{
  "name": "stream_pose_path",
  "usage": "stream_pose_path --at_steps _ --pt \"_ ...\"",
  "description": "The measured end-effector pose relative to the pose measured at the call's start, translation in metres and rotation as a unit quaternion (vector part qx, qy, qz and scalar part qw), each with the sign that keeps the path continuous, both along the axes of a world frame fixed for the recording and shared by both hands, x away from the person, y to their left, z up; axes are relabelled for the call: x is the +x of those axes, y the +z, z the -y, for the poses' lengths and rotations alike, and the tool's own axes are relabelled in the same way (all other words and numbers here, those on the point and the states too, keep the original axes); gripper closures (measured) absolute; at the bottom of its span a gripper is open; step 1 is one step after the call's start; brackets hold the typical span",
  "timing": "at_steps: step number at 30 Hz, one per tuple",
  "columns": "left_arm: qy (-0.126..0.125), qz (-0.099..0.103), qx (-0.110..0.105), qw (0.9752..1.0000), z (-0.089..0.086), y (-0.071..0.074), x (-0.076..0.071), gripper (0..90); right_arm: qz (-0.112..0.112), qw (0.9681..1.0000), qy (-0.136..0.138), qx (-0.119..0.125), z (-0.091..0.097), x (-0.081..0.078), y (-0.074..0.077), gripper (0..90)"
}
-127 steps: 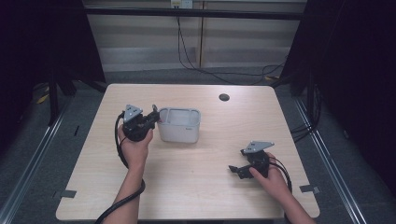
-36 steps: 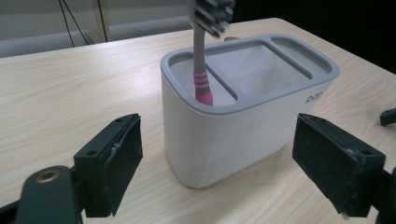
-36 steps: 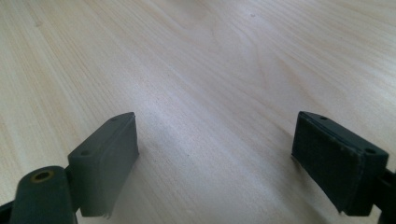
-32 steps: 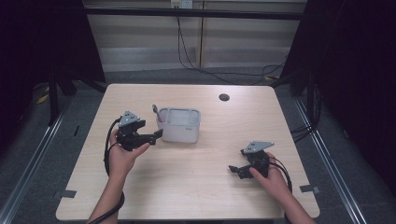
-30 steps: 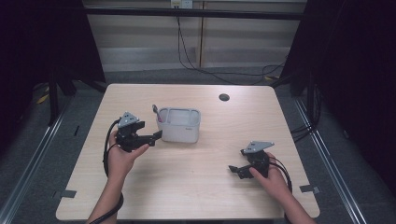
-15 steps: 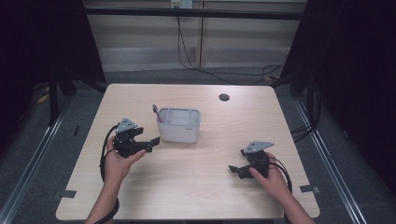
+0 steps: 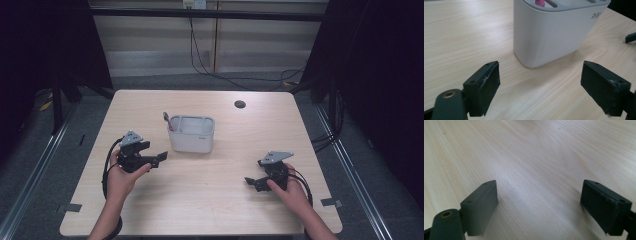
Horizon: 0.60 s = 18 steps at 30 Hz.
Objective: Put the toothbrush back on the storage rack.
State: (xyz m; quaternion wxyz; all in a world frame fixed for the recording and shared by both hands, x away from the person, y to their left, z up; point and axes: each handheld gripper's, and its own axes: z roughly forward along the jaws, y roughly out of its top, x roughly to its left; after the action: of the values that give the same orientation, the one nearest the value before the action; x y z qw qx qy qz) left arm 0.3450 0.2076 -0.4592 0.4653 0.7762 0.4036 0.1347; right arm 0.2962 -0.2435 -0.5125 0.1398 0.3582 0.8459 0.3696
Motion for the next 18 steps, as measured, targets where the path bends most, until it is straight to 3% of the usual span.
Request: stream_pose_path --at_steps 18 --pt "-0.007 0.001 0.022 0.9997 -0.0098 -0.0087 -0.0056 16.0 0.0 1.0 0.0 0.0 0.0 0.0 0.0 13.9"
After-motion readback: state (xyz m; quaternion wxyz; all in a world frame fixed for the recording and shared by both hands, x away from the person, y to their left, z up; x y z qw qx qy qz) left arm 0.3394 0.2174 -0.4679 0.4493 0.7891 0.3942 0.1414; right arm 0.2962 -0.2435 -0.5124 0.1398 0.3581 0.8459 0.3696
